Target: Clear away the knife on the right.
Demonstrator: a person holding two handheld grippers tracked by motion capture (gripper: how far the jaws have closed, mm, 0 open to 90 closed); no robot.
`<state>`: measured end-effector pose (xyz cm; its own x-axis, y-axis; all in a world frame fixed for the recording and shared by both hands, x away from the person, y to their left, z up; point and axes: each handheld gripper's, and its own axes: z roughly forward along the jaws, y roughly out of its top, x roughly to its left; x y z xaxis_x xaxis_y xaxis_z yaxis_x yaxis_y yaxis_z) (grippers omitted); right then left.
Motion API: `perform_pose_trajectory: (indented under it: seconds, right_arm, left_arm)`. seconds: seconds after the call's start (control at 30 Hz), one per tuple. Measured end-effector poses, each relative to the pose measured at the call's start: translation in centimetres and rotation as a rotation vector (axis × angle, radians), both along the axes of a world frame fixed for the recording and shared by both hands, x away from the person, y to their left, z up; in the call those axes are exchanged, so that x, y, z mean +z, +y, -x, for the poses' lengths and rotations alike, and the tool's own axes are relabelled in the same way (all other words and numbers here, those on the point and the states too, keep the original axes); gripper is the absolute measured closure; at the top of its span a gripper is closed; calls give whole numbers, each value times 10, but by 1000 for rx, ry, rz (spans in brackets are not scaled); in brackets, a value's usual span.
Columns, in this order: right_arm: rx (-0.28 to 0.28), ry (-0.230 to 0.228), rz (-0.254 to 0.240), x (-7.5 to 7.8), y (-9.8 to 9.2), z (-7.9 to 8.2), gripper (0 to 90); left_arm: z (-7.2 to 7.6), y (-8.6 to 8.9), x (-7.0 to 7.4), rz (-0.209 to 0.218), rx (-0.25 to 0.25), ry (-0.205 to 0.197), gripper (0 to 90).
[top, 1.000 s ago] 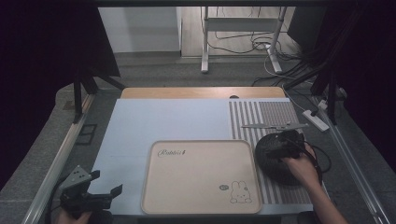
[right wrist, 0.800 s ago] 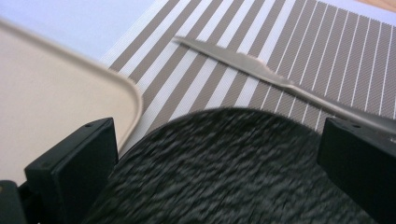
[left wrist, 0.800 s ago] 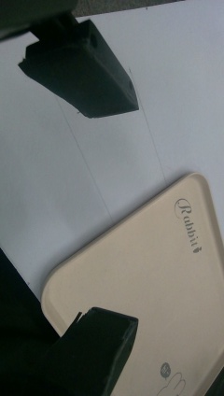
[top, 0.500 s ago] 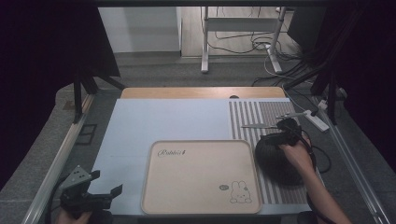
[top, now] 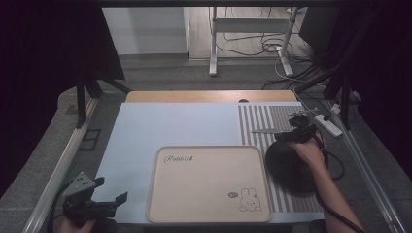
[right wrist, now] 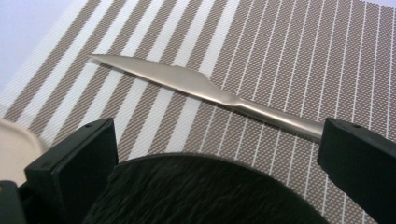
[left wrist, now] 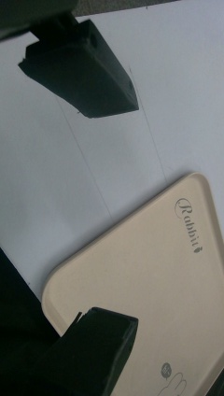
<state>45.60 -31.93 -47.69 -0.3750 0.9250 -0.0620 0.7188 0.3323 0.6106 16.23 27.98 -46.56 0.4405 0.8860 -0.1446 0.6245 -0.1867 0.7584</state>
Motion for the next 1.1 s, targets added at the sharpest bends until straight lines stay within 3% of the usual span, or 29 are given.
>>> perform_pose_trajectory:
  seconds: [0.4, 0.53, 0.6, 0.7, 0.8, 0.87, 1.1]
  right_arm:
    - [-41, 22, 20, -3, -5, -23, 3]
    - [-47, 9, 44, -3, -8, -25, 95]
    - [-47, 6, 48, -1, -11, -26, 227]
    - [-35, 19, 15, 2, -17, -28, 441]
    - [-20, 35, 12, 1, -21, -34, 601]
    - [-21, 39, 18, 0, -22, -36, 617]
    - [-12, 62, 25, -4, -29, -49, 896]
  left_arm:
    - [0, 0, 0, -1, -1, 2, 19]
    - [0, 0, 0, -3, -2, 2, 19]
    - [0, 0, 0, -5, -3, 3, 19]
    - [0, -1, 0, -7, -3, 2, 19]
    - [0, -1, 0, -6, -3, 3, 19]
    - [0, -1, 0, -6, -3, 3, 19]
    - [-1, 0, 0, -3, -2, 4, 19]
